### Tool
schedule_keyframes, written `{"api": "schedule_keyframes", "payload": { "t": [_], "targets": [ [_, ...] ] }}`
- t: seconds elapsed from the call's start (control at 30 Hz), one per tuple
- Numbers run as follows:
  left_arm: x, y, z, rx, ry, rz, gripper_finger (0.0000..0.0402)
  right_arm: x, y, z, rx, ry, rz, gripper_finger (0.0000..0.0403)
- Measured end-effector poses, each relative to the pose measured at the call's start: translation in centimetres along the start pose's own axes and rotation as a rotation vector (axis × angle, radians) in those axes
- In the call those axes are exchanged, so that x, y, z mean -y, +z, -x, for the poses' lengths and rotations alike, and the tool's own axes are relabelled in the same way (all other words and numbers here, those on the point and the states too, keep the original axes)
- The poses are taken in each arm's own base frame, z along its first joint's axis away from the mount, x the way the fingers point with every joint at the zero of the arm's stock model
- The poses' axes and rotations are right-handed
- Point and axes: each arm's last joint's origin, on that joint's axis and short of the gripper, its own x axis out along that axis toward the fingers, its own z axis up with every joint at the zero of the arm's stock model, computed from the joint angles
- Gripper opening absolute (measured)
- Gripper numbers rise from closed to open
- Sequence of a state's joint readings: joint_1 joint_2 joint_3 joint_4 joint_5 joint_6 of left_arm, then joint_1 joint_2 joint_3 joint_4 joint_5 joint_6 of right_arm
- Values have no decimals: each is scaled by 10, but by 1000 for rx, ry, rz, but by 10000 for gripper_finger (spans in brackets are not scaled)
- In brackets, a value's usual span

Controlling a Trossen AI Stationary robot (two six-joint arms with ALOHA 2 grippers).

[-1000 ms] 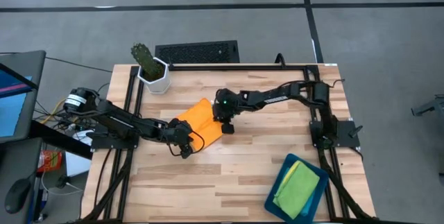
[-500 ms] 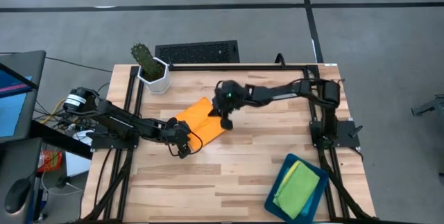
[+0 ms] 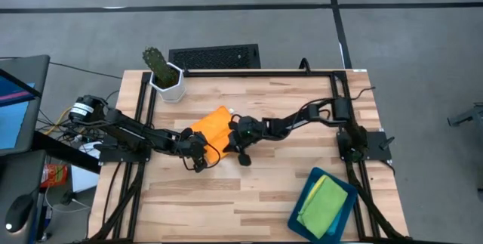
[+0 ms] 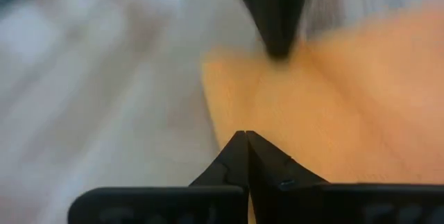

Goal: Fold microfiber towels
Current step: Fold the orange microfiber towel

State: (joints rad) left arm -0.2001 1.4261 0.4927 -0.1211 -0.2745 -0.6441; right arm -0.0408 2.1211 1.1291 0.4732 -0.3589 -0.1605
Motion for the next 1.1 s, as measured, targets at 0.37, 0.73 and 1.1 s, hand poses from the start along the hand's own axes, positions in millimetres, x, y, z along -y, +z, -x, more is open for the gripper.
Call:
{"api": "schedule_keyframes", "payload": {
  "t": [0.37, 0.73, 1.1],
  "targets": [
    [0, 0, 0, -13, -15, 23, 0, 11, -10, -3, 5, 7, -117, 18],
    [0, 0, 0, -10, -18, 32, 0, -20, 15, -22, 152, 46, 54, 13],
    [2, 2, -1, 12, -35, 47, 0, -12, 8, -65, 156, 50, 23, 20]
  ]
}}
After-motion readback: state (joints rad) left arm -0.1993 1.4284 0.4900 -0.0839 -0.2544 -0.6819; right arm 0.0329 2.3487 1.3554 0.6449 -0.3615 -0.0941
